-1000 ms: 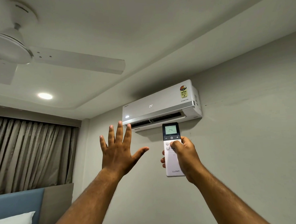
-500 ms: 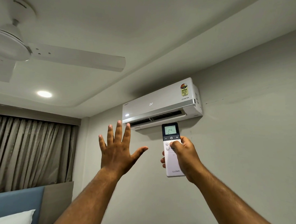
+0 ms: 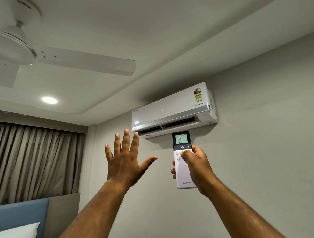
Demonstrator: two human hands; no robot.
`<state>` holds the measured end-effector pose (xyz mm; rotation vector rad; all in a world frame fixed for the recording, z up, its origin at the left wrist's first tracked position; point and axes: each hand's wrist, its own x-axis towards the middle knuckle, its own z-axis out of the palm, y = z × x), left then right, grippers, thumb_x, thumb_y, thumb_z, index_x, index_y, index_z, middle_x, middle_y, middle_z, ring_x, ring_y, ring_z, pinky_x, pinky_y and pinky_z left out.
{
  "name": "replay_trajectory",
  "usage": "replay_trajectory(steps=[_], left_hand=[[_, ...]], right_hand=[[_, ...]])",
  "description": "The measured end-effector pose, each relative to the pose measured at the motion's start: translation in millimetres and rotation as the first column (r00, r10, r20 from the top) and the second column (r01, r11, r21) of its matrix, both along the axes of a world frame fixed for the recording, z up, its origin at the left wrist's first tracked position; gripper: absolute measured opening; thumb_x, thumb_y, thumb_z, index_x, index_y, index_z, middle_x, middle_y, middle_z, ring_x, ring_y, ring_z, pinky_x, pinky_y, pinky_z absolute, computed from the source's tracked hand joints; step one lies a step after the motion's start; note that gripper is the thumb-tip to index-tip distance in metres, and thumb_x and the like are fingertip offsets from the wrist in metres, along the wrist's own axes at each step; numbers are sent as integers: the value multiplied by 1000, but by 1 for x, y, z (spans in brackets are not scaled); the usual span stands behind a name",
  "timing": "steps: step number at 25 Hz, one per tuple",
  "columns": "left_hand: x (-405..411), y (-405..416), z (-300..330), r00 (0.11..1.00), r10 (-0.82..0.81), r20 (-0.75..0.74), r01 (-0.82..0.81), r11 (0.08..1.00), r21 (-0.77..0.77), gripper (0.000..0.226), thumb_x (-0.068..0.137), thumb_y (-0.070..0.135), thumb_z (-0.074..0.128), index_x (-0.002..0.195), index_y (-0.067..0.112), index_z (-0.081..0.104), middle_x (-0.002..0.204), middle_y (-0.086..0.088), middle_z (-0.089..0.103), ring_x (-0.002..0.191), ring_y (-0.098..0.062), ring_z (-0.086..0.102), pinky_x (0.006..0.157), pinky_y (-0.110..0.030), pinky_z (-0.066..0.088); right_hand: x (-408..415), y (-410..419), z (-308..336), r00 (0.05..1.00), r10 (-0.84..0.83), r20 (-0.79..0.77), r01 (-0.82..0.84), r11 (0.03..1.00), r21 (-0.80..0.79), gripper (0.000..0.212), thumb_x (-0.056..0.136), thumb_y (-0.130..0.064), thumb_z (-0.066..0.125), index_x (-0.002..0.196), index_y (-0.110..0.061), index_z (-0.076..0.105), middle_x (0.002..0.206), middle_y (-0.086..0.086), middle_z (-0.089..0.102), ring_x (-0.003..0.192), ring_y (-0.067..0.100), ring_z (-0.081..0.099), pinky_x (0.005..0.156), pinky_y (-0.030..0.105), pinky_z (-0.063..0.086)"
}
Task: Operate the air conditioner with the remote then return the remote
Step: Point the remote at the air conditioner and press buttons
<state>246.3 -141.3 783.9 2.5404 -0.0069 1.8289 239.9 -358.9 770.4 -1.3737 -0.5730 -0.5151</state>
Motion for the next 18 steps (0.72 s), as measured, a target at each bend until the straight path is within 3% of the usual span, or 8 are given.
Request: replay_trajectory(steps=[6,10,14,16,18], left_hand=[[1,5,-4,999,-37,16,37,999,-13,88,74,82,-2,144,31,-14,153,0,-19,147,-30,-10,114,-58,-1],[3,6,-8,989,-144,4,144,982,-121,76,88,70,18,150,28,8,161,-3,-2,148,-28,2,116,-52,6],[2,9,-13,917,-397,33,378,839,-392,53,96,48,40,139,18,44,150,-9,40,136,-27,38,108,-42,34],[-5,16,-19,875,-479,70,452,756,-473,41,96,43,47,126,18,59,134,-7,58,122,-25,53,101,-40,42],[-15,26,-27,835,-542,89,493,667,-558,26,94,42,50,100,24,69,107,-3,70,101,-27,64,90,-42,50]], right_hand=[[-1,10,1,997,77,-13,-76,994,78,18,101,-28,39,102,-17,52,79,18,70,53,26,71,46,33,57],[3,24,-2,999,29,-31,-27,997,75,23,100,-33,37,96,-17,53,85,19,73,63,28,67,58,34,54],[3,53,-8,998,14,-58,-11,999,53,26,100,-38,36,84,-25,51,74,2,67,58,16,61,51,22,47],[3,71,-15,996,43,-76,-41,999,34,26,100,-39,35,86,-26,52,73,-1,66,57,14,61,49,21,46],[4,93,-23,990,97,-102,-96,995,18,24,100,-40,36,93,-26,54,76,-1,66,60,15,60,53,23,45]])
